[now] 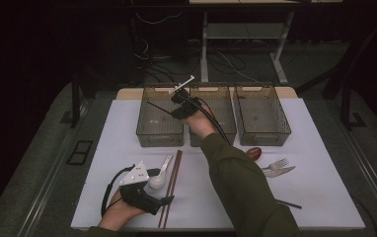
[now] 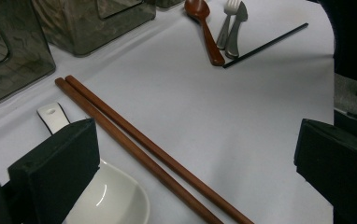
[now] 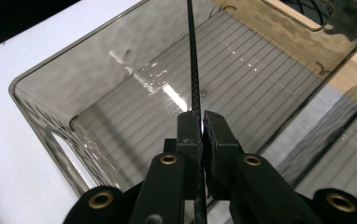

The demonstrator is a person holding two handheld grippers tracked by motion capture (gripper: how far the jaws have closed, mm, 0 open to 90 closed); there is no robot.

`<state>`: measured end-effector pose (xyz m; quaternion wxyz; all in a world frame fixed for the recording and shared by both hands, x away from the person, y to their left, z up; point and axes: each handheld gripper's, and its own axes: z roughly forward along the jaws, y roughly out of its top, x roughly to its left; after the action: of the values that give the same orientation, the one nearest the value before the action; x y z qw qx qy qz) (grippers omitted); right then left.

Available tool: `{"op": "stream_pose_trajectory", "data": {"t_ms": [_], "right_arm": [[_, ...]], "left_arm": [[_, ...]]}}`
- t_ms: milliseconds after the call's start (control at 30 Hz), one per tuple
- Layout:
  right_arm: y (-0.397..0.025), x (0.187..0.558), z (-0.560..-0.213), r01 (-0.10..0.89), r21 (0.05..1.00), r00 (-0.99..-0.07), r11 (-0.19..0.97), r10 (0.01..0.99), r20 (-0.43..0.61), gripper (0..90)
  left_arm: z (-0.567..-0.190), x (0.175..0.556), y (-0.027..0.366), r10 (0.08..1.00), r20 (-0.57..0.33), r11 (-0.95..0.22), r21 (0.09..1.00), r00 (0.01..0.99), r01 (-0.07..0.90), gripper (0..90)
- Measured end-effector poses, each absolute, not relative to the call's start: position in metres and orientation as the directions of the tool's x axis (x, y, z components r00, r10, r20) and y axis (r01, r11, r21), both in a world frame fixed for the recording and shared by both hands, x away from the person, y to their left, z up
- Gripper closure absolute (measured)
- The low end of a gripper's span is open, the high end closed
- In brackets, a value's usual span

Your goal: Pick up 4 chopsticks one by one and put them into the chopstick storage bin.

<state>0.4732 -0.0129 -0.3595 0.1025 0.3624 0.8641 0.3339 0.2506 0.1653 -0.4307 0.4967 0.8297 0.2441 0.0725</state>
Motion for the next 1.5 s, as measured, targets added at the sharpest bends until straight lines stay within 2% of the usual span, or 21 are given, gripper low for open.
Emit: {"op": "stream_pose_trajectory", "data": {"t_ms": [433, 1033, 1367, 1500], "right_arm": [[0.000, 0.477, -0.367, 0.577, 0.603, -0.721, 0.550, 0.691, 0.059, 84.6], [0.011, 0.482, -0.372, 0.585, 0.598, -0.728, 0.547, 0.680, 0.090, 83.7], [0.002, 0.481, -0.363, 0.572, 0.634, -0.723, 0.520, 0.684, 0.091, 65.2], [-0.006, 0.478, -0.355, 0.559, 0.660, -0.735, 0.502, 0.669, 0.112, 54.0]], "left_arm": [[-0.431, 0.251, 0.165, 0.474, -0.130, -0.384, 0.860, 0.871, 0.337, 0.0], [-0.430, 0.251, 0.164, 0.470, -0.130, -0.384, 0.860, 0.873, 0.335, 0.0], [-0.430, 0.251, 0.164, 0.470, -0.129, -0.385, 0.860, 0.873, 0.334, 0.0], [-0.431, 0.251, 0.165, 0.470, -0.123, -0.389, 0.860, 0.874, 0.330, 0.0]]}}
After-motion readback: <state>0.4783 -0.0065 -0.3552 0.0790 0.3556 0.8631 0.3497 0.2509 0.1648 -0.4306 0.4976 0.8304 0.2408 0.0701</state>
